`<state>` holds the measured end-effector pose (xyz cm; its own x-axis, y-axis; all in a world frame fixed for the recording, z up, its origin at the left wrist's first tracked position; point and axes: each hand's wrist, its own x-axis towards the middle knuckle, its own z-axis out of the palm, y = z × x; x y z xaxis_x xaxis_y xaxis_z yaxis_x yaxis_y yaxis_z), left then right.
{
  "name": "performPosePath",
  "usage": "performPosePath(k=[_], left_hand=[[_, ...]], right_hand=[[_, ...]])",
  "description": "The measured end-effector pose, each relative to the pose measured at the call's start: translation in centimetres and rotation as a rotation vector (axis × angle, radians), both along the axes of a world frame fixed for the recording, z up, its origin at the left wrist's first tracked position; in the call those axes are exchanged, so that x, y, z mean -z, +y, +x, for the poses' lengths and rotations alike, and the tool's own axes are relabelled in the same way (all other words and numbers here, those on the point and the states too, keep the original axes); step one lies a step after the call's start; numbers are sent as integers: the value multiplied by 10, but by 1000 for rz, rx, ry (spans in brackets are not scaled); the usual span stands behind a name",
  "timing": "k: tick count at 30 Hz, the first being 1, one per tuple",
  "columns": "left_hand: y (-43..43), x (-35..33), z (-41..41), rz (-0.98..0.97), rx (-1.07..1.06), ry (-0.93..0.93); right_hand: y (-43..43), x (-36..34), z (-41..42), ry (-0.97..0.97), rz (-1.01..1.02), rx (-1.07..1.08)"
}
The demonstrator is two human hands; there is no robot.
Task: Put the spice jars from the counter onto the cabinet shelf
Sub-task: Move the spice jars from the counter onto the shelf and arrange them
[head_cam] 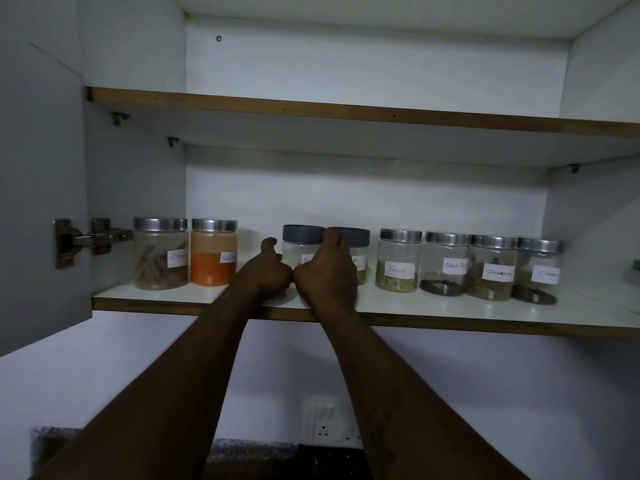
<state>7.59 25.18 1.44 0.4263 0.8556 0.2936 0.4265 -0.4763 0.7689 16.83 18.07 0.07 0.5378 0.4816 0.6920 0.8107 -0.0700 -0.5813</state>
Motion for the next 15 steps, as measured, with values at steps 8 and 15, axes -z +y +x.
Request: performPosePath(k=[8,15], left_hand=[[7,-3,6,-2,25,50],[-3,2,-1,63,-31,-30]], right_hand=[[-1,-1,-1,43,-24,-18],[-6,-2,-3,30,-2,4]])
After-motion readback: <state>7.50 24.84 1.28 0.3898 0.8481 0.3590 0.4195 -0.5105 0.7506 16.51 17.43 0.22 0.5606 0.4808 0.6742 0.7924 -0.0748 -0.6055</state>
